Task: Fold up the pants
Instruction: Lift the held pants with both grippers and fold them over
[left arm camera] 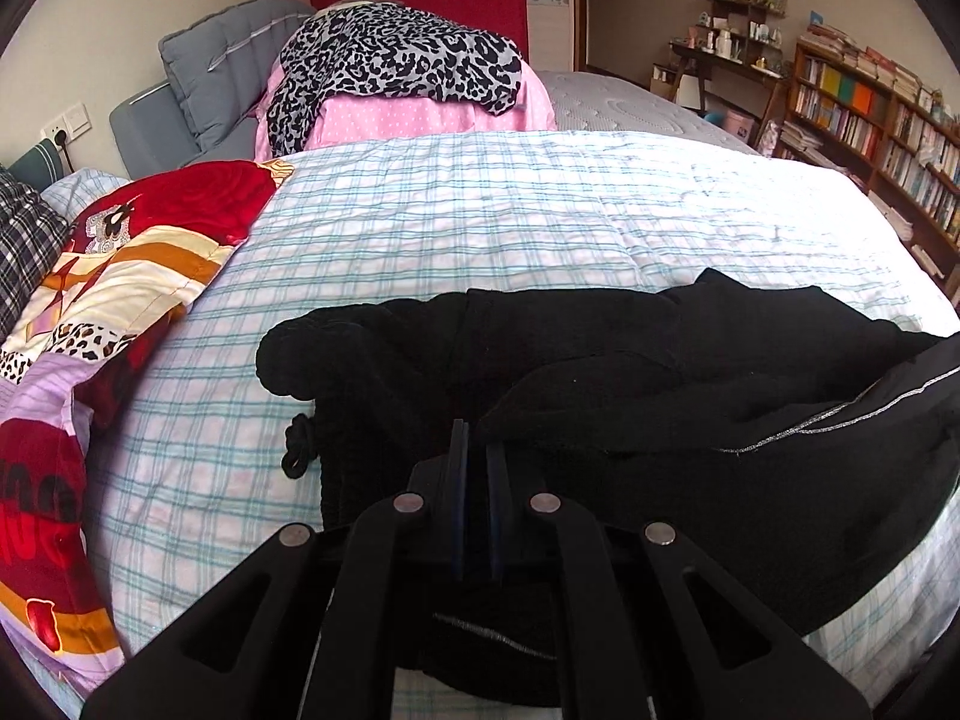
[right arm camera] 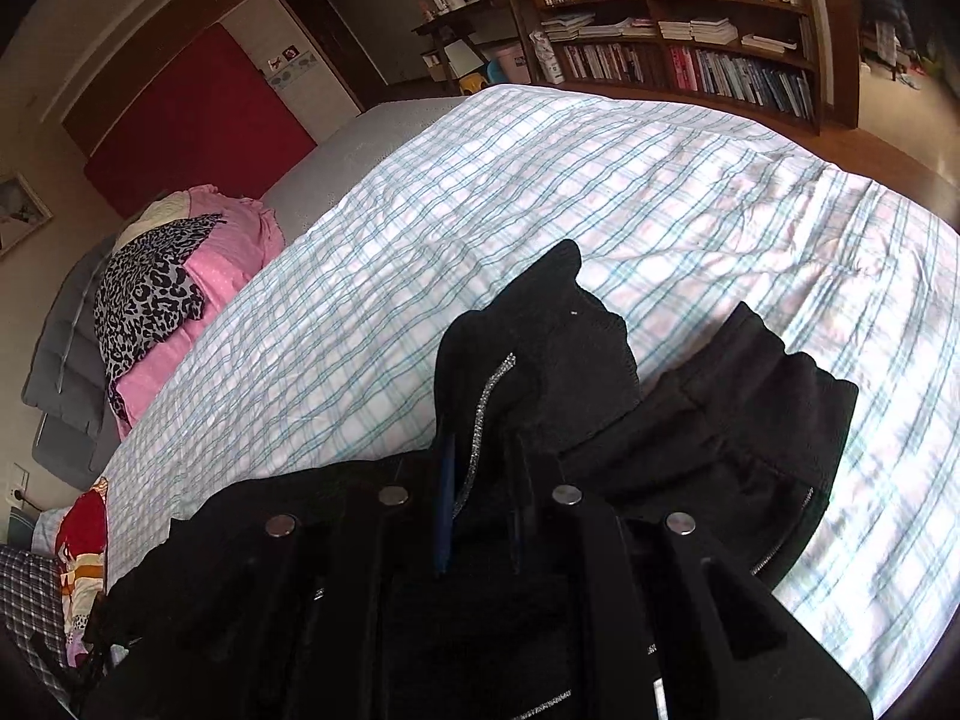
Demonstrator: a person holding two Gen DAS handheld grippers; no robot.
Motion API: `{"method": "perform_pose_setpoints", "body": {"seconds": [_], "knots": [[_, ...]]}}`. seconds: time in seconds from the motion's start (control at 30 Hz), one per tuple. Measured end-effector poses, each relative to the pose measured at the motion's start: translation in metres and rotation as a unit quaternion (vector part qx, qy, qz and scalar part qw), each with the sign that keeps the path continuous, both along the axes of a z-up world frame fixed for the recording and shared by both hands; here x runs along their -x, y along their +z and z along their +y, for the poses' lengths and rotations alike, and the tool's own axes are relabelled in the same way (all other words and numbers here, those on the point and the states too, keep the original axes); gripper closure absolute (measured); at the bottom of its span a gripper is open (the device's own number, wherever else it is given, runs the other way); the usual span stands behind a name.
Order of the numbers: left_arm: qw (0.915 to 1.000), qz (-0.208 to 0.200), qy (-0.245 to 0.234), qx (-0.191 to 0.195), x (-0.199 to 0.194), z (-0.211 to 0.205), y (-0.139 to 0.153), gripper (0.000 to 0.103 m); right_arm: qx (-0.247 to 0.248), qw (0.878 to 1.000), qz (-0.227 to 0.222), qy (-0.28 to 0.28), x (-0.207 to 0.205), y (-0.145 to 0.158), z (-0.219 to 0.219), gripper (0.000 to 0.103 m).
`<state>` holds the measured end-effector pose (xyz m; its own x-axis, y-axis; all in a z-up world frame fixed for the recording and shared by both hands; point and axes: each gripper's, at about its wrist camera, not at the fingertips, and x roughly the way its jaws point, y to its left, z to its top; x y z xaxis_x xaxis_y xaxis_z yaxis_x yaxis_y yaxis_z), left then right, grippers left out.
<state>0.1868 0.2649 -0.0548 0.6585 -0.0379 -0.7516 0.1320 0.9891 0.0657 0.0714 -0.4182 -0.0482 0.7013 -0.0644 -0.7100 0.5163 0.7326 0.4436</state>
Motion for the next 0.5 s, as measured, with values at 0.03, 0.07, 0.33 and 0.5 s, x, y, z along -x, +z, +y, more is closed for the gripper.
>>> {"method": "perform_pose_setpoints", "body": {"seconds": [0.03,0.07,0.33,0.5], "knots": [[1.0000,0.001,0.000,-0.001,0.006,0.001,-0.001,0.099,0.001,1.000,0.002,0.001,0.005,-0.003,0.002,0.089],[1.0000,0.002,-0.001,-0.001,0.010,0.002,-0.003,0.098,0.007,1.000,0.005,0.002,0.011,-0.005,0.005,0.089],[0.9982,0.045,-0.019,-0.035,0.038,-0.004,-0.049,0.097,-0.017,0.999,0.048,-0.004,0.046,-0.050,0.004,0.077],[0.9985,0.040,-0.017,-0.034,0.042,-0.003,-0.052,0.097,-0.031,0.999,0.035,-0.024,0.060,-0.050,-0.005,0.057]]}}
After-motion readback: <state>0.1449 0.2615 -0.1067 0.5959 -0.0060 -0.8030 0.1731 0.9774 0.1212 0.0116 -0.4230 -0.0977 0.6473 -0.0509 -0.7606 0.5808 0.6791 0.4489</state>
